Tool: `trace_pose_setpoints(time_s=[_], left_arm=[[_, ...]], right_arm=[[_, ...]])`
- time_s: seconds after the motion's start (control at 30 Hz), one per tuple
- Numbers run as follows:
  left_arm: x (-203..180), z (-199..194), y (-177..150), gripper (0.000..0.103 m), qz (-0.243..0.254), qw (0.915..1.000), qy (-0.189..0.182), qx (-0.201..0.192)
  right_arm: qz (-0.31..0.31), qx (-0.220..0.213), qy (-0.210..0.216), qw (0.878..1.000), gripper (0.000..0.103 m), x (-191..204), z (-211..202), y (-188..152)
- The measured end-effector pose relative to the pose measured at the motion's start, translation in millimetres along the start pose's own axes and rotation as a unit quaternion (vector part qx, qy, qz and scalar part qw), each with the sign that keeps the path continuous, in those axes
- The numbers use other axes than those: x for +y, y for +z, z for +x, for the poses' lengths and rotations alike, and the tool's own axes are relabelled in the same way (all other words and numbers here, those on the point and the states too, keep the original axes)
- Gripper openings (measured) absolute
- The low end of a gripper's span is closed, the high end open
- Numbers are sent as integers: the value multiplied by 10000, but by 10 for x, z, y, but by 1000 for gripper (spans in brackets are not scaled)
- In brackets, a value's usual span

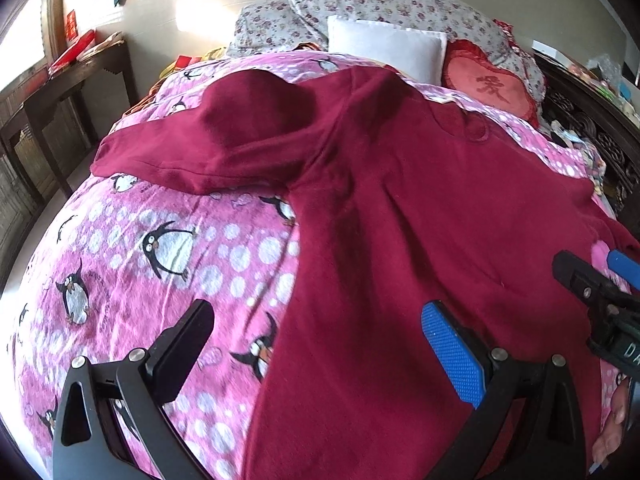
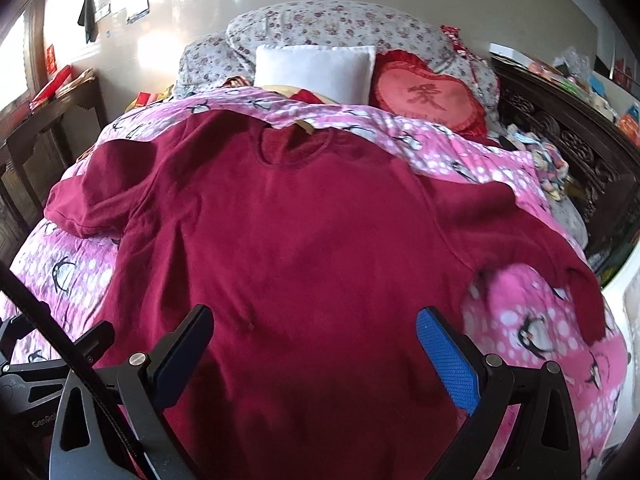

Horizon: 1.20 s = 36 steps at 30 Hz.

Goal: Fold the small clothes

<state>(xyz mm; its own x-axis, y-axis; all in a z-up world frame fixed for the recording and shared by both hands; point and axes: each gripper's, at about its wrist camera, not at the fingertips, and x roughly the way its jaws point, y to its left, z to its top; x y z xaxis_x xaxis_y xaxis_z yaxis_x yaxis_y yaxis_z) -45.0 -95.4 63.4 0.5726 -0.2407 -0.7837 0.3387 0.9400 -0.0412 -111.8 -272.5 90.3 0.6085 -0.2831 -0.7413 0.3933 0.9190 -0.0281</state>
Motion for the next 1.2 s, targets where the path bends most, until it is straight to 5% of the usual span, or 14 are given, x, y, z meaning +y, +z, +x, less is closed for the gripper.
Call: trace_pose_setpoints(time_s=[0.33, 0.63, 0.8, 0.97, 1.1, 1.17, 1.2], left_arm=[[215, 98, 216, 103, -210, 9997, -65, 79], [1405, 203, 703, 103, -1596, 9872, -70, 17], [2266, 485, 904, 103, -2599, 9654, -173, -76], [2899, 948, 936, 103, -3812, 9185, -1032, 181], [3010, 1100, 1016, 103, -4072, 9061, -1152, 3], [3066, 1214, 1082, 95, -4167, 9004, -1251, -61], [3085, 1265, 1105, 71, -4203, 8985, -1268, -72]], right_arm=[[-113, 188, 82, 9997, 103, 201, 336, 107], [-203, 165, 266, 9993, 103, 326, 478, 230], [-314, 179, 329, 9988, 103, 399, 556, 275], [-326, 251, 413, 9983, 103, 408, 633, 287], [-287, 267, 459, 9982, 103, 412, 672, 293], [-297, 294, 479, 9980, 103, 416, 689, 296], [-308, 300, 479, 9979, 103, 416, 694, 295]])
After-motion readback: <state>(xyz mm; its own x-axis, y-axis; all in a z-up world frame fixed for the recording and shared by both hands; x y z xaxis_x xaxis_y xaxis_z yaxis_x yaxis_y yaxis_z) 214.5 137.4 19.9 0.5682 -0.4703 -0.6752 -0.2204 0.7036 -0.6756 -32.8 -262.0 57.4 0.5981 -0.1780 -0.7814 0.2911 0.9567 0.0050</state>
